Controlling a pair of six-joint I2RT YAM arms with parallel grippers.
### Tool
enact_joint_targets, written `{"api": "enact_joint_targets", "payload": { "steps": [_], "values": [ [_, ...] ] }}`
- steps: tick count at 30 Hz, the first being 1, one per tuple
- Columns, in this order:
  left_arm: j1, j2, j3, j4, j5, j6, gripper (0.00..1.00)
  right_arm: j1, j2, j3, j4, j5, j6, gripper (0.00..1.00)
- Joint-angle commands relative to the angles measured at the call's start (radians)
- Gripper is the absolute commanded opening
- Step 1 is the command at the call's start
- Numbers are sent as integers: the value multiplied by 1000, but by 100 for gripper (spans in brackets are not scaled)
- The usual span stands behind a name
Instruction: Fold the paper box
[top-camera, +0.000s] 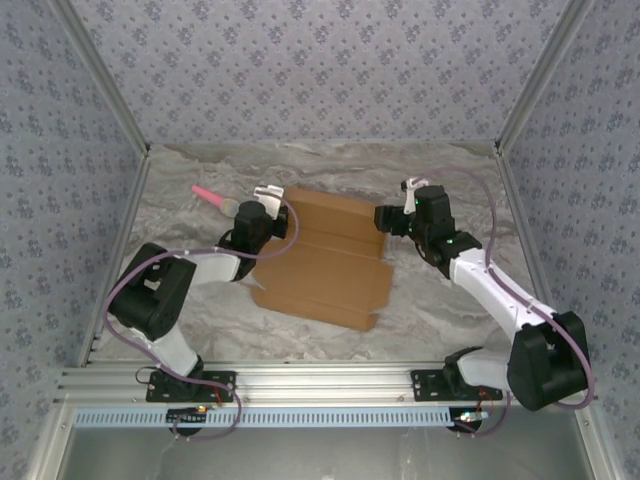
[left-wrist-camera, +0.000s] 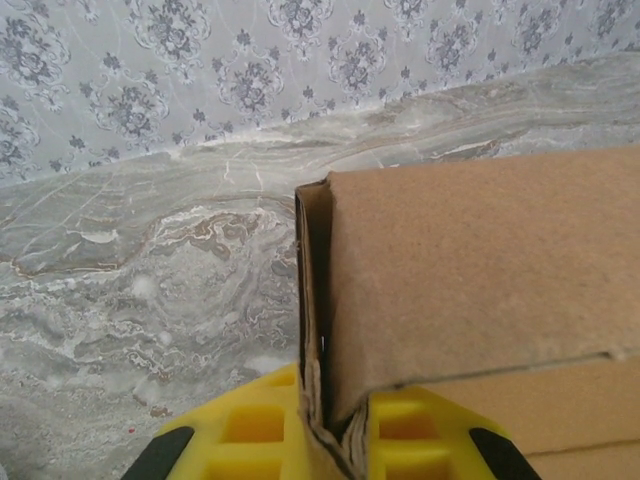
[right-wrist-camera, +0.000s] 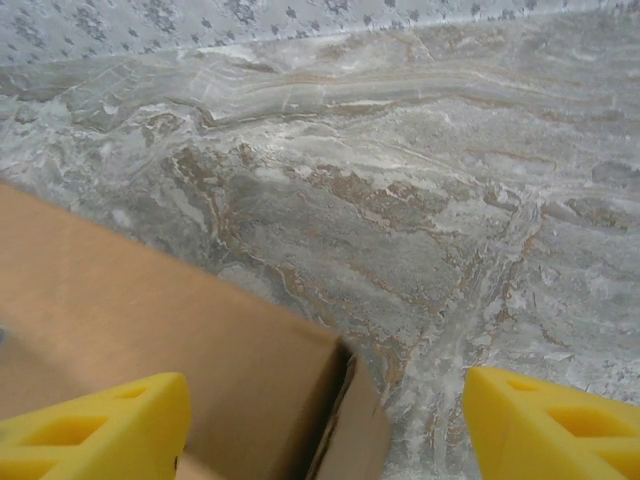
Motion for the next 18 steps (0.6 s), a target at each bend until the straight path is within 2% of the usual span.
{"api": "enact_joint_targets", "payload": {
  "steps": [1, 7, 12, 18],
  "values": [
    [11, -35, 79, -241, 18, -28, 1, 5, -50, 72, -101, 13, -42, 76],
    [42, -43, 230, -544, 72, -48, 0, 5, -80, 114, -156, 19, -79, 77],
    [68, -31, 332, -720, 140, -56, 0, 5, -87, 108, -155, 9, -73, 78],
    [110, 39, 528, -1030, 230, -14, 0, 5, -86, 93, -158, 7, -66, 78]
  ]
}}
